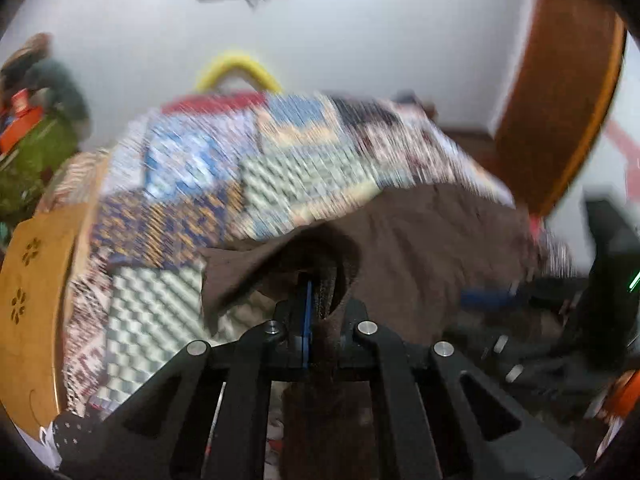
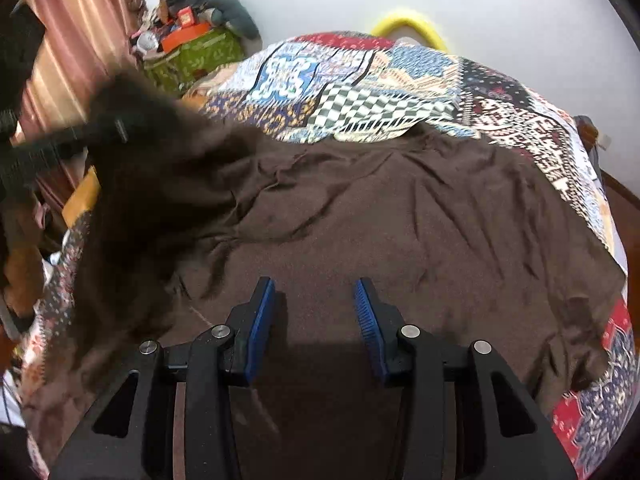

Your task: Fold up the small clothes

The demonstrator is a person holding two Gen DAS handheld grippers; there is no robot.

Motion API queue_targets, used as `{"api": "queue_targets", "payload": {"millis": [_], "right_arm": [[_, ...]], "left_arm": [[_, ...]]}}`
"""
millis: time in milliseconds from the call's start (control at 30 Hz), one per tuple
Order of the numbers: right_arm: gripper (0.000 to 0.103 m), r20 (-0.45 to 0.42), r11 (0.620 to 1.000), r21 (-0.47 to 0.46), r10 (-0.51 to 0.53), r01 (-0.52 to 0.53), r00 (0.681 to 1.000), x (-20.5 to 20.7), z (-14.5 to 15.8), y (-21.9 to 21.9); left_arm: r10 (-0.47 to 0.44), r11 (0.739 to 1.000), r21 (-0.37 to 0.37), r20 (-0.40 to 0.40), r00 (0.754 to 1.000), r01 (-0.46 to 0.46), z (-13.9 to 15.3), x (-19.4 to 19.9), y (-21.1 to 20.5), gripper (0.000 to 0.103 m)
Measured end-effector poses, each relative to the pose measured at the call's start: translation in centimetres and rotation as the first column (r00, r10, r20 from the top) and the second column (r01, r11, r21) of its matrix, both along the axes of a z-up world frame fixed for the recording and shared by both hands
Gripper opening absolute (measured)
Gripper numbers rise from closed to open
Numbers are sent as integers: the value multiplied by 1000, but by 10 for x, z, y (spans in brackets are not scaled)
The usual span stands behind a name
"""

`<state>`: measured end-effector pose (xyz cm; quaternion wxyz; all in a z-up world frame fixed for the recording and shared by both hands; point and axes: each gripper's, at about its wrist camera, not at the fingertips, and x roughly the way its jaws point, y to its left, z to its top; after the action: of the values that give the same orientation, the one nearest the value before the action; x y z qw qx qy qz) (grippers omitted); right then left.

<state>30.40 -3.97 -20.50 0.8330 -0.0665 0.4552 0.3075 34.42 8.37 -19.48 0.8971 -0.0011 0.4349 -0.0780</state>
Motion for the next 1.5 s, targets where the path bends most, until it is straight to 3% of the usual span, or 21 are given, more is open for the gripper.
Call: {"api": "queue_targets", "payload": {"millis": [133, 200, 300, 367, 400, 500, 667, 867, 967, 1167, 1300, 1400, 1500], "right_arm": [[38, 20, 1000, 16, -27, 26, 999, -7, 15, -14], [38, 27, 999, 18, -34, 34, 999, -9, 23, -21], [38, 34, 999, 18, -35, 35, 999, -11, 31, -23], [38, 33, 999, 22, -27, 26, 999, -13, 36, -18], [38, 35, 999, 24, -22, 21, 999, -13, 37, -16], [38, 38, 999, 43, 1, -3, 999, -12, 44, -1], [41, 23, 997, 59, 44, -45, 999, -8, 44, 31], [45, -16, 992, -1, 123, -123, 992, 8, 20, 82], [45, -44, 989, -54, 137, -139, 990, 18, -2, 100], [45, -28, 974, -145, 171, -174, 985, 20, -32, 110], [45, 7, 962, -176, 211, -207, 977, 12, -31, 107], [45, 1, 967, -149, 207, -204, 978, 13, -31, 104], [45, -1, 971, -128, 203, -201, 979, 14, -31, 103]], "left_arm": [[-65, 997, 28, -143, 988, 70, -43, -2, -19, 6], [-55, 998, 33, -143, 988, 60, -47, -6, -24, 7], [-45, 999, -12, -148, 988, 44, -38, -14, -17, 23], [-42, 999, -37, -146, 988, 37, -30, -23, -11, 46], [-37, 999, -29, -128, 991, 33, -24, -29, -7, 48], [-21, 1000, -17, -92, 995, 20, -12, -43, 4, 49], [60, 993, -95, -77, 995, -68, -1, -69, 53, 49], [158, 983, -74, -113, 981, -167, -19, -78, 101, 49], [199, 971, -105, -138, 970, -214, -30, -72, 126, 49], [248, 934, -206, -208, 946, -291, -48, -41, 168, 49], [205, 875, -361, -325, 923, -322, -77, -10, 187, 49], [168, 829, -446, -376, 911, -337, -95, 7, 189, 49], [160, 805, -467, -426, 891, -367, -112, 23, 187, 49]]}}
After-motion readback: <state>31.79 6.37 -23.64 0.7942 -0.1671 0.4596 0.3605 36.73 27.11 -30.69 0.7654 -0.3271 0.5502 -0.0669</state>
